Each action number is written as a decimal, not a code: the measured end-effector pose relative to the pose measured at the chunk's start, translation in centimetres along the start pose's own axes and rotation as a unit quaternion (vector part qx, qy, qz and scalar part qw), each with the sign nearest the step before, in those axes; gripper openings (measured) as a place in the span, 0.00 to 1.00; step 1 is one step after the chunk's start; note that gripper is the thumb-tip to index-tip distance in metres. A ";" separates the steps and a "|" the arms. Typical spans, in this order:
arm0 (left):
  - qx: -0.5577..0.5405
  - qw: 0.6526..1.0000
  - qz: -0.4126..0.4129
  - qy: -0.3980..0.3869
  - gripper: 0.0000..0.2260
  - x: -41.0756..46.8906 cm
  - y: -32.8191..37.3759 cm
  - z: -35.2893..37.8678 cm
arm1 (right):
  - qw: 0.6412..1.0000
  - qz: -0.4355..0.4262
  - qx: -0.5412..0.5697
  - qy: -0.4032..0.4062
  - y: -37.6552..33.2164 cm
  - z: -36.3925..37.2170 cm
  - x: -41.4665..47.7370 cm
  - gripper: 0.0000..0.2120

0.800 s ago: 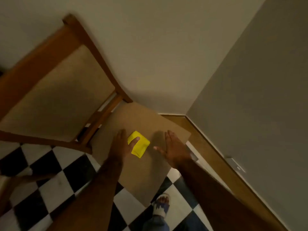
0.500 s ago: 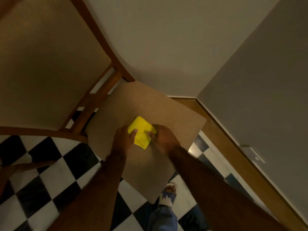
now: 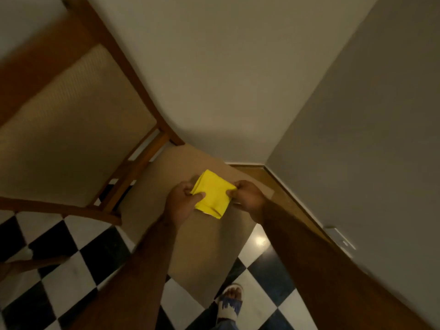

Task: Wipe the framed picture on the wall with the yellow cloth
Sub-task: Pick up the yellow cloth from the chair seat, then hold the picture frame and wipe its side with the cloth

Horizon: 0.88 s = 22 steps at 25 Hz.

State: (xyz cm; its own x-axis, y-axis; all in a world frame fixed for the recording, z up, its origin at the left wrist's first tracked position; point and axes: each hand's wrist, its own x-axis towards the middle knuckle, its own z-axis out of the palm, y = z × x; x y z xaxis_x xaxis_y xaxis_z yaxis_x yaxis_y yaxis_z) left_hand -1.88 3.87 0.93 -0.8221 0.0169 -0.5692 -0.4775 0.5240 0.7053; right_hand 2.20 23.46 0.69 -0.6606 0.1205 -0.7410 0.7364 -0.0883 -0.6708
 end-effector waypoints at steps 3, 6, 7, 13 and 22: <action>-0.051 0.996 0.074 -0.020 0.22 -2.7 8.4 0.7 | 0.995 -0.043 0.082 0.035 -6.7 -5.3 -6.1 0.09; -0.087 0.985 0.150 -0.021 0.21 -6.6 17.3 1.1 | 0.984 -0.121 0.113 0.060 -13.5 -10.3 -13.2 0.07; -0.099 0.979 0.178 -0.022 0.19 -8.4 20.6 1.1 | 0.979 -0.147 0.124 0.066 -15.7 -12.1 -15.9 0.06; -0.200 0.935 0.278 -0.089 0.09 -21.6 39.1 0.7 | 0.958 -0.258 0.116 0.053 -27.1 -21.0 -33.8 0.10; -0.275 0.819 0.487 -0.129 0.08 -44.0 63.3 -3.4 | 0.864 -0.460 0.032 0.202 -43.1 -28.0 -62.6 0.08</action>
State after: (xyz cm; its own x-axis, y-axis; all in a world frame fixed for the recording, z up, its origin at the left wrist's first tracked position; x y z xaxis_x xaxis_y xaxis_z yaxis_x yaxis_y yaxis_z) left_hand 2.98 33.44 72.06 -0.8374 0.4151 0.3556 0.2398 -0.3056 0.9215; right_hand 15.88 47.45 76.83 -0.8471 0.5035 0.1703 -0.0921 0.1766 -0.9800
